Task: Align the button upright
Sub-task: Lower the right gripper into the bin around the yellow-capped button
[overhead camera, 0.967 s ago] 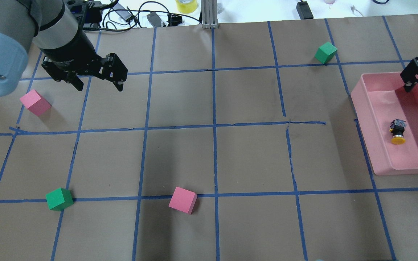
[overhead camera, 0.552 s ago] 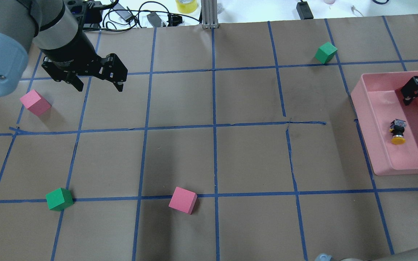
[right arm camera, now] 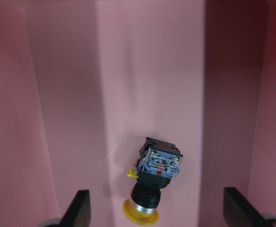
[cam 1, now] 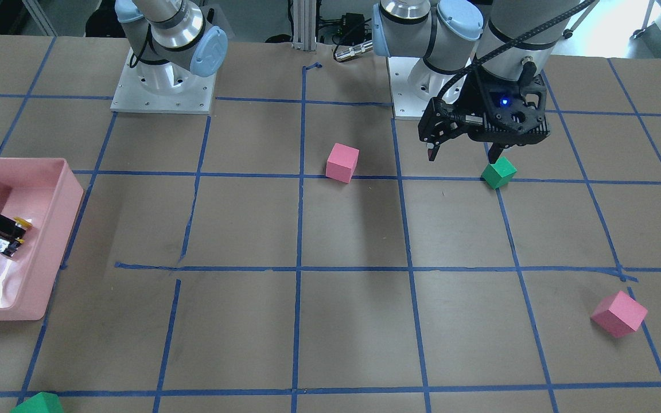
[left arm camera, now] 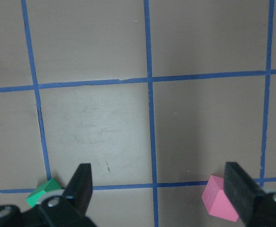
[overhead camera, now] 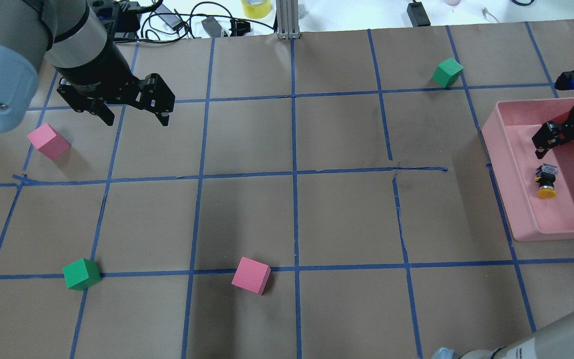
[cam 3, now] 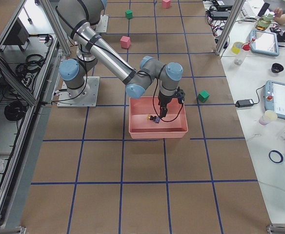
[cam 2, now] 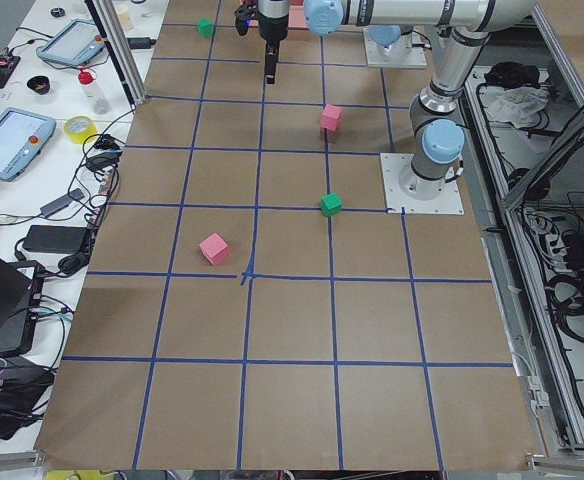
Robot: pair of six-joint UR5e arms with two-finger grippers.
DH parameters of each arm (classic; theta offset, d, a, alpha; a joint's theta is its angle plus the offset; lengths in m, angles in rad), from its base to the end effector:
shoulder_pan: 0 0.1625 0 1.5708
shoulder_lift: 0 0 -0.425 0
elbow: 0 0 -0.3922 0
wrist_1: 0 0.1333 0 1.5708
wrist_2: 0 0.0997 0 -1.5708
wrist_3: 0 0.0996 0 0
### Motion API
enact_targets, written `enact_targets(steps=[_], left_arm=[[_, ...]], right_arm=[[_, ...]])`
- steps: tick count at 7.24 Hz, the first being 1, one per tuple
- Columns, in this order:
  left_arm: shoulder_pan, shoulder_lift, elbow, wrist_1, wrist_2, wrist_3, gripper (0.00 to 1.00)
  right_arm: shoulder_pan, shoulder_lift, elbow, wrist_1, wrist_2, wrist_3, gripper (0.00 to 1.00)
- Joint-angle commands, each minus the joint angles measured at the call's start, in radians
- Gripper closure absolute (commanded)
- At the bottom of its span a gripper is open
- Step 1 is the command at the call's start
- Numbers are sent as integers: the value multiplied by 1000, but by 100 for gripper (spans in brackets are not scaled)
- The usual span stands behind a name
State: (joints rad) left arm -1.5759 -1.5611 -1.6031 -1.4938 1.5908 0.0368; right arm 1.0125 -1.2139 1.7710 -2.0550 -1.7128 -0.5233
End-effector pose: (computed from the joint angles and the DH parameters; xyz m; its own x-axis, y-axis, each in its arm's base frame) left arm -0.1338 -0.4923 0.4846 -0.9989 0.0407 -0.0220 0.0419 0.9977 -0.0536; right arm -0.2028 -0.5497 0.2478 -0.9960 0.0239 0.0859 0.0353 0.9904 0.1336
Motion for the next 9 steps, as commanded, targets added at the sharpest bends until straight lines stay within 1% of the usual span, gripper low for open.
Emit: enact_targets(steps=[1,4,5,6,8,9], left_arm=[[1,1,0,1,0,0,0],[1,1,0,0,0,0,0],[1,1,0,0,0,0,0],[1,1,0,0,0,0,0],[1,-1,-1,0,0,0,0],[1,1,0,0,0,0,0]], right_arm=[[0,45,15,-2,-1,3,0],[0,74,16,-2,1,3,1],[0,76,21,-2,1,5,5],[0,77,19,-1,1,5,36],[-2,77,19,4,-13,-3,93],[-2,73,18,12,-14,-6,100]])
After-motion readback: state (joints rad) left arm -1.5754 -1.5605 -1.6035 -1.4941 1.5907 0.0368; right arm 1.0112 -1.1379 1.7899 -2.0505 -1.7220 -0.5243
